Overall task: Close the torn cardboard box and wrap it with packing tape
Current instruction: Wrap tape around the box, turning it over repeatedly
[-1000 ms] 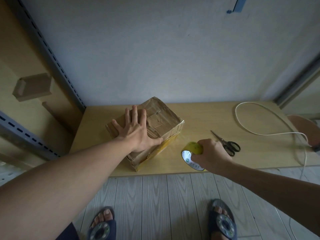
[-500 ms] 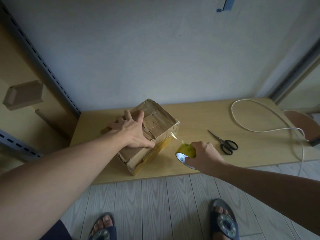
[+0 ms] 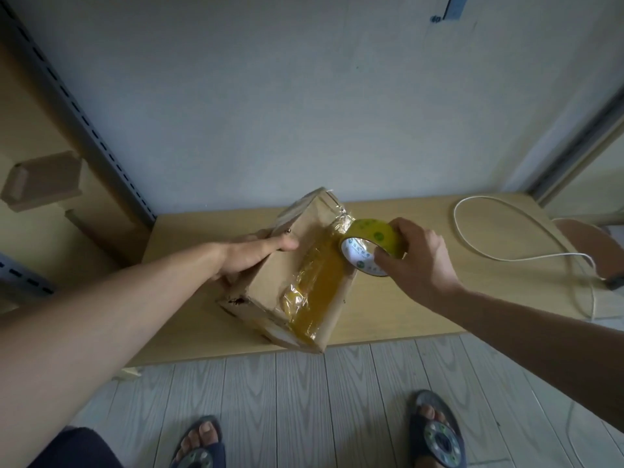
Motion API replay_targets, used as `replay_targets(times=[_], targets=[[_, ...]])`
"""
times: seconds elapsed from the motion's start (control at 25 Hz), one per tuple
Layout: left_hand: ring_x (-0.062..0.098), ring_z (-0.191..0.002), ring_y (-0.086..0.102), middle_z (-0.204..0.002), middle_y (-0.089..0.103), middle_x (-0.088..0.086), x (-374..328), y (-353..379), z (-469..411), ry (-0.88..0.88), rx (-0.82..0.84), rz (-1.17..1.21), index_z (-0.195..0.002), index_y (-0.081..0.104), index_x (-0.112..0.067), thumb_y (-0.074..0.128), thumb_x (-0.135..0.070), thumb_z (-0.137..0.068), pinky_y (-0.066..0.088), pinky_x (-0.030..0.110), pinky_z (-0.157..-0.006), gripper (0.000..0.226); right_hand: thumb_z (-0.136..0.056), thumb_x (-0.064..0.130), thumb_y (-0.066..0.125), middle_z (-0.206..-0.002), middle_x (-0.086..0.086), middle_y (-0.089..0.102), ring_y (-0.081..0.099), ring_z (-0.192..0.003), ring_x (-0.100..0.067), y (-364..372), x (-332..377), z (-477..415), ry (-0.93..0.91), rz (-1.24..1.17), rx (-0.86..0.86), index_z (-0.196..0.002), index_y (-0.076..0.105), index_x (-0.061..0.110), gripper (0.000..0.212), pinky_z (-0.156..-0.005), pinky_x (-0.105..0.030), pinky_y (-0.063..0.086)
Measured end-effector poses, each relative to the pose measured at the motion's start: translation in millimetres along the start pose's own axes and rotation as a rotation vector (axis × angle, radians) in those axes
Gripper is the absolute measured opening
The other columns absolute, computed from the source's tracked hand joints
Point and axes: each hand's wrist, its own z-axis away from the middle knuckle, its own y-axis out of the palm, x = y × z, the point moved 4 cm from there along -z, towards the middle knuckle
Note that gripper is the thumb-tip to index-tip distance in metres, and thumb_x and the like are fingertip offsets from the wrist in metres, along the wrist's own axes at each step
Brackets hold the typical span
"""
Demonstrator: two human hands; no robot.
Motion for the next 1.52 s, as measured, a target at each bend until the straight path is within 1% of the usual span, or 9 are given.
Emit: replay_targets(times=[0.12,0.2,0.32,0.44,0.6,0.68,0.84,1.08,1.52], targets=[[0.023,-0.090,0.071,-0.106,0.075,0.009,9.3,-8.7,9.6,0.001,0.065,0.279,-0.123,0.068,-0.020,0.071,-0.075,-0.064,0.053,0.034,-0.085,0.081,-0.075,0.019,0.072,-0.068,0.010,0.058,0.052,-0.063,-0.003,5.7,21.3,-11.9,0.002,-0.043,0.032,-0.088,0.061,0.024,0.018,-0.050,-0.012,0.036],[0.025,-0.092,0.071,-0.109,0.075,0.010,9.6,-17.1,12.8,-0.020,0.015,0.377,-0.112,0.073,-0.021,0.068,-0.065,-0.079,0.053,0.036,-0.090,0.055,-0.075,0.023,0.073,-0.069,0.009,0.058,0.052,-0.063,-0.005,13.5,34.8,-18.8,-0.002,-0.049,0.060,-0.087,0.060,0.026,0.018,-0.051,-0.014,0.035],[0.032,-0.120,0.060,-0.134,0.063,0.012,5.3,-32.6,2.3,0.039,-0.330,-0.070,-0.137,0.056,-0.014,0.040,-0.044,-0.107,0.045,0.042,-0.105,0.045,-0.073,0.025,0.073,-0.063,0.006,0.054,0.047,-0.057,-0.009,27.5,51.2,-29.7,0.002,-0.060,0.111,-0.076,0.057,0.021,0.017,-0.045,-0.016,0.031],[0.043,-0.121,0.053,-0.134,0.054,0.023,-0.9,-25.5,2.7,0.020,-0.561,-0.308,-0.142,0.037,-0.007,0.033,-0.038,-0.108,0.045,0.050,-0.099,0.046,-0.074,0.027,0.073,-0.063,0.003,0.051,0.044,-0.056,-0.011,43.2,66.1,-40.3,0.004,-0.081,0.157,-0.076,0.056,0.014,0.022,-0.047,-0.021,0.033],[0.037,-0.145,0.030,-0.160,0.025,0.016,14.2,-13.6,4.0,-0.036,-0.503,-0.352,-0.160,0.001,-0.014,0.031,-0.075,-0.091,0.033,0.055,-0.113,0.097,-0.075,0.025,0.073,-0.064,0.004,0.049,0.043,-0.056,-0.014,58.2,78.6,-49.0,0.000,-0.106,0.177,-0.074,0.050,0.016,0.025,-0.047,-0.025,0.032],[0.035,-0.143,0.032,-0.158,0.027,0.014,16.8,-10.0,4.9,0.013,-0.514,-0.387,-0.160,-0.013,-0.021,0.032,-0.084,-0.081,0.033,0.052,-0.113,0.110,-0.075,0.024,0.072,-0.062,0.004,0.048,0.042,-0.055,-0.014,60.2,82.6,-50.5,-0.024,-0.107,0.159,-0.073,0.050,0.015,0.024,-0.045,-0.022,0.030],[0.036,-0.130,0.046,-0.144,0.044,0.015,20.8,-11.4,0.0,0.036,-0.547,-0.447,-0.155,-0.025,-0.036,0.031,-0.084,-0.083,0.043,0.052,-0.103,0.103,-0.069,0.019,0.071,-0.060,0.001,0.051,0.043,-0.052,-0.014,53.6,86.5,-52.5,0.003,-0.091,0.151,-0.073,0.057,0.011,0.016,-0.040,-0.020,0.031],[0.041,-0.127,0.048,-0.141,0.042,0.014,21.0,-9.6,-1.3,0.044,-0.528,-0.503,-0.144,-0.027,-0.060,0.020,-0.089,-0.080,0.046,0.055,-0.099,0.085,-0.062,0.011,0.070,-0.051,0.002,0.043,0.037,-0.046,-0.016,32.3,83.4,-43.6,0.052,-0.039,0.158,-0.060,0.051,0.011,0.019,-0.033,-0.015,0.025],[0.045,-0.121,0.051,-0.135,0.042,0.016,17.6,-8.3,-5.6,0.039,-0.492,-0.521,-0.146,-0.018,-0.060,0.020,-0.089,-0.080,0.047,0.055,-0.098,0.082,-0.060,0.011,0.072,-0.047,0.005,0.047,0.036,-0.039,-0.010,7.1,65.0,-4.2,0.152,-0.028,0.286,-0.064,0.060,0.004,0.014,-0.033,-0.017,0.028]])
